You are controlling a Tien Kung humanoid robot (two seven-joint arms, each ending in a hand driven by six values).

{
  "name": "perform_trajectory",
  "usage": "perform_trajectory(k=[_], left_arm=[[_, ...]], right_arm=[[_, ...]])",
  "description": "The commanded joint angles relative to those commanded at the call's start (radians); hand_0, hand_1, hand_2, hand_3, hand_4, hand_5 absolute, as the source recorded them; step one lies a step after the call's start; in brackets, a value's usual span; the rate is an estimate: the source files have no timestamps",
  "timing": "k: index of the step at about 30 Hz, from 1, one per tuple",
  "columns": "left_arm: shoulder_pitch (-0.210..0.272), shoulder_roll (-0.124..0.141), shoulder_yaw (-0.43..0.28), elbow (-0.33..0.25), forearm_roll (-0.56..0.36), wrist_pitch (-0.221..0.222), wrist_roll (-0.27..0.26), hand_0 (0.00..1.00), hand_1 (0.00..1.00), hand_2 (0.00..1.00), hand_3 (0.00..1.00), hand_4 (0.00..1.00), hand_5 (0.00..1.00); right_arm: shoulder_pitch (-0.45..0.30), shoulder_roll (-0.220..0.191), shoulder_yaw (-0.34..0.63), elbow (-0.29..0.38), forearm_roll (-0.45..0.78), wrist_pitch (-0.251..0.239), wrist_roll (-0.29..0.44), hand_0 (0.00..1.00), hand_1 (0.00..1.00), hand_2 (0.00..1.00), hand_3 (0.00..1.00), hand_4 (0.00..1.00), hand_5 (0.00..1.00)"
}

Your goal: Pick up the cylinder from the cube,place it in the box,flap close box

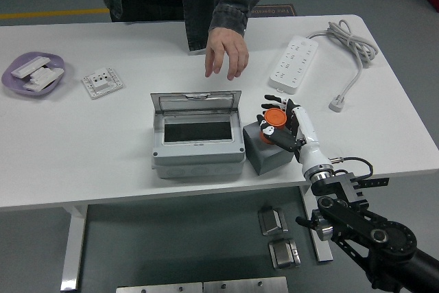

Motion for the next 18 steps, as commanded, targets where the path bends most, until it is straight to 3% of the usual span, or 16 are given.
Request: perform_trajectory(k=[3,4,15,16,18], left_arm=[[0.0,0.001,0.002,0.001,0.0,0.0,0.0,0.698,0.675,0.612,0.603,0.587,0.182],[-0.001,0.001,0.002,0.001,0.001,0.0,0.0,0.698,0.675,0.612,0.604,0.588,0.182],[-0.005,0.0,0.006,0.002,0.002,0.0,0.001,0.698,0.674,0.612,0.603,0.588,0.182],[-0.005,0.0,0.006,0.002,0.002,0.0,0.001,0.698,0.675,0.612,0.603,0.588,0.185],[-0.004,-0.001,0.007,0.003,0.003,0.0,0.001,0.698,0.675,0.612,0.603,0.588,0.185]], right_arm=[[0.002,-0.001,-0.006,0.001,0.002,-0.004,-0.001,0.647,0.634,0.643,0.686,0.316,0.002],[0.002,-0.002,-0.009,0.001,0.002,-0.006,-0.001,0.67,0.626,0.632,0.671,0.201,0.002],[0.018,-0.01,-0.046,0.007,0.01,-0.028,-0.002,0.662,0.61,0.611,0.664,0.155,0.002],[0.018,-0.01,-0.047,0.007,0.01,-0.03,-0.002,0.623,0.586,0.592,0.641,0.002,0.002],[0.019,-0.012,-0.045,0.012,0.005,-0.037,-0.006,0.623,0.586,0.592,0.641,0.002,0.002]])
